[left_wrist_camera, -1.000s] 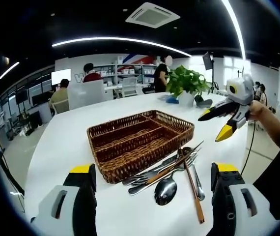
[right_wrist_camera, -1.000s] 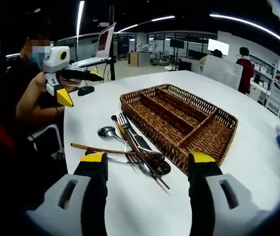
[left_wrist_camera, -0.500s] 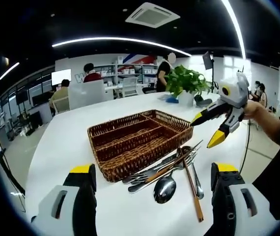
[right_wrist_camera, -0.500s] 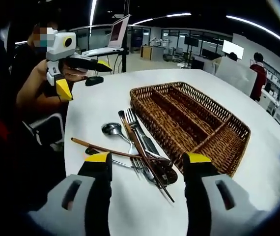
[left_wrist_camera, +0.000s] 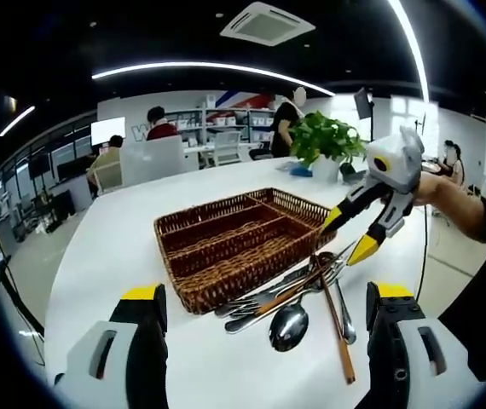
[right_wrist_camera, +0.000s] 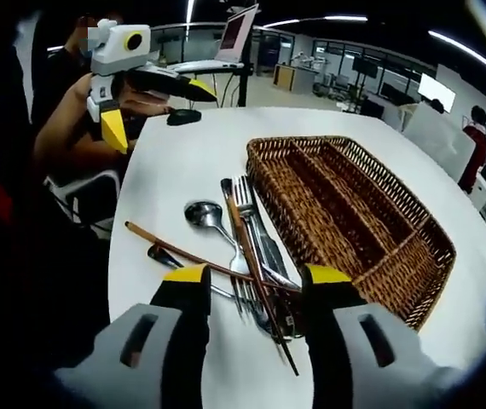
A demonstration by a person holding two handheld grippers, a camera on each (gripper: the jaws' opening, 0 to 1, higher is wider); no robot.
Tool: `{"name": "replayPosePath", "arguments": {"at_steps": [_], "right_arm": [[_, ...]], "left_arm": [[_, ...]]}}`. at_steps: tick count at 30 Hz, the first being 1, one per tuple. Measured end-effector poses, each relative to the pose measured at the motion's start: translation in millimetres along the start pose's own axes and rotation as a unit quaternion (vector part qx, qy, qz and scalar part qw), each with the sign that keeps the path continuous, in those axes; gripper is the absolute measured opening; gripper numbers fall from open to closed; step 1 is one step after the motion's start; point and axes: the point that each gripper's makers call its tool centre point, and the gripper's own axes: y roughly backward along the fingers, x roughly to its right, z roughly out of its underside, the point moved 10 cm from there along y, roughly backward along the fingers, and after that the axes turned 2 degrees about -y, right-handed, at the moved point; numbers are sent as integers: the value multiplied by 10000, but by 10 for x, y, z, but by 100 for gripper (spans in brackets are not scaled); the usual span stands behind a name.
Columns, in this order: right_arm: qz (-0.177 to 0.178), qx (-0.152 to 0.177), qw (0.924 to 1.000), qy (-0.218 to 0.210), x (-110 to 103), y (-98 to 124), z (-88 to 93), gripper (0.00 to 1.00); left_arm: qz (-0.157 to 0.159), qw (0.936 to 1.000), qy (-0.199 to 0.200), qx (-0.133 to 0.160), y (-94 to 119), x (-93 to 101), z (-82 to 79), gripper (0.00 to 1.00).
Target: Arrange the knives, forks, and spoons in their matching storage slots by inserting each utensil handle-first until every utensil is classified and aligned in the correct compartment
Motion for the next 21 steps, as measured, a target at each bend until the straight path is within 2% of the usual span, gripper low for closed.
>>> {"name": "replayPosePath", "arguments": {"at_steps": [7, 21], "right_arm": [[-175, -217, 9993, 259, 14, -145, -19, 33], [-509, -523, 9962, 472, 32, -401, -16, 20]], "left_arm": [[22, 10000, -20, -19, -30, 10, -14, 99], [0, 10000, 19, -26, -21, 24, 15, 99]]}}
